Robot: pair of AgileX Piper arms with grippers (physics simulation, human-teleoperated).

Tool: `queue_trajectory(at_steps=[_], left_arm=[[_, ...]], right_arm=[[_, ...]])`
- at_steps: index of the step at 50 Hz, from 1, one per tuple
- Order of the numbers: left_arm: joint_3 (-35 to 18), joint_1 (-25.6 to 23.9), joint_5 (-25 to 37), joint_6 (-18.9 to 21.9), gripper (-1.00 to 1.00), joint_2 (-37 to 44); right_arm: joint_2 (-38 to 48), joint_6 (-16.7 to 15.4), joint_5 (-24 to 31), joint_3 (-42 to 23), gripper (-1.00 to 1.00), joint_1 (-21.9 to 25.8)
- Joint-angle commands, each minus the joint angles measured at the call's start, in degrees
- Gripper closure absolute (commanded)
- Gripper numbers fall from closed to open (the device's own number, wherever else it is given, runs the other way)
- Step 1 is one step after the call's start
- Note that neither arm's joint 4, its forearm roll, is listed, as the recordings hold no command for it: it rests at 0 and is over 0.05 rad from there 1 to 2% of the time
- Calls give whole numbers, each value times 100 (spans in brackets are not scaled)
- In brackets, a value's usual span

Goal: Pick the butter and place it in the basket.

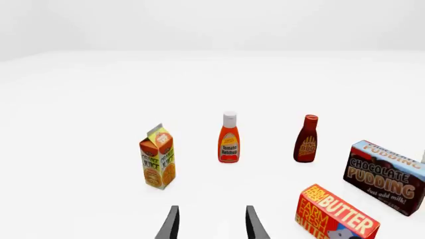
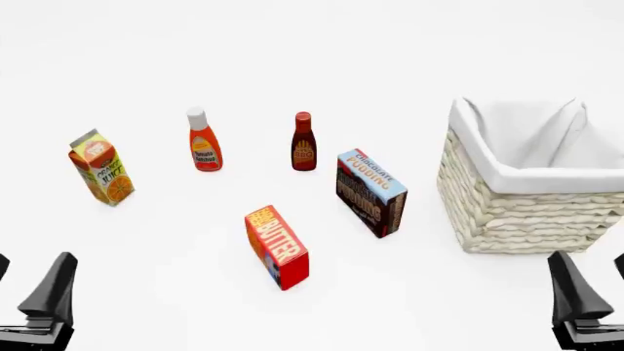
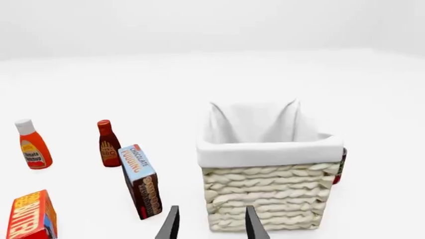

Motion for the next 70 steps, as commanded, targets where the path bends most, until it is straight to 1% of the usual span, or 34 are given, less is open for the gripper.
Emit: queue_trajectory(at_steps=[1, 2, 3, 4, 5, 6, 9, 11, 12, 14, 16, 18, 19, 20, 21, 22, 25, 26, 27, 28, 39, 47, 51, 55, 57, 58, 64, 66, 70], left_arm=[[-15, 0, -7, -1, -100, 26], [-15, 0, -7, -1, -100, 26], [-15, 0, -7, -1, -100, 26], [-15, -1, -7, 1, -100, 27], [-15, 1, -7, 0, -100, 27], [-15, 1, -7, -2, -100, 27], [-15, 0, -6, 1, -100, 29], [-15, -1, -7, 0, -100, 26], [-15, 0, -7, -1, -100, 27], [-15, 0, -7, -1, -100, 26], [-15, 0, -7, 0, -100, 27], [-15, -1, -6, -1, -100, 28], [-15, 0, -7, -1, -100, 25], [-15, 0, -6, -1, -100, 28], [-15, 0, -6, 0, -100, 28], [-15, 0, -6, 0, -100, 28], [-15, -1, -7, 1, -100, 27], [-15, 0, -7, -1, -100, 26], [-15, 1, -6, 1, -100, 27], [-15, 1, -7, 0, -100, 26], [-15, -1, -7, -2, -100, 25], [-15, 0, -7, 0, -100, 28], [-15, 0, -7, -1, -100, 26], [-15, 2, -7, -2, -100, 25], [-15, 1, -7, -2, -100, 26], [-15, 0, -7, -1, -100, 26], [-15, -1, -7, -3, -100, 27], [-15, -1, -7, 0, -100, 26], [-15, -1, -7, 1, -100, 27]], right_arm=[[175, 265, -54, -123, -100, -26], [602, 334, -382, -131, -100, 107], [641, 334, -425, -126, -100, 107], [817, 645, -635, -105, -100, 64], [1277, 791, -1043, -90, -100, 37], [1482, 708, -1273, -90, -100, 84], [1606, 705, -1410, -98, -100, 169], [1606, 404, -1396, -122, -100, 183], [1638, 339, -1469, -94, -100, 258], [1752, 390, -1593, -65, -100, 278], [1890, 249, -1723, -58, -100, 387], [2036, 241, -1879, -64, -100, 419], [1257, 305, -1047, -182, -100, 428], [596, 269, -190, -361, -100, 456], [384, 256, 140, -495, -100, 483], [369, 248, 224, -587, -100, 492], [513, 197, 187, -711, -100, 594], [658, 202, 100, -762, -100, 611], [682, 128, 106, -824, -100, 724], [692, 118, 126, -867, -100, 760], [1199, 88, 76, -1465, -100, 1005], [1211, -11, 206, -1824, -100, 1130], [1266, -78, 301, -2007, -100, 1274], [1555, -165, 339, -2253, -100, 1538], [1583, -190, 334, -2295, -100, 1575], [1766, -215, 307, -2403, -100, 1673], [1972, -238, 283, -2537, -100, 1795], [2207, -321, 270, -2692, -100, 1995], [2590, -284, 323, -2906, -100, 2235]])
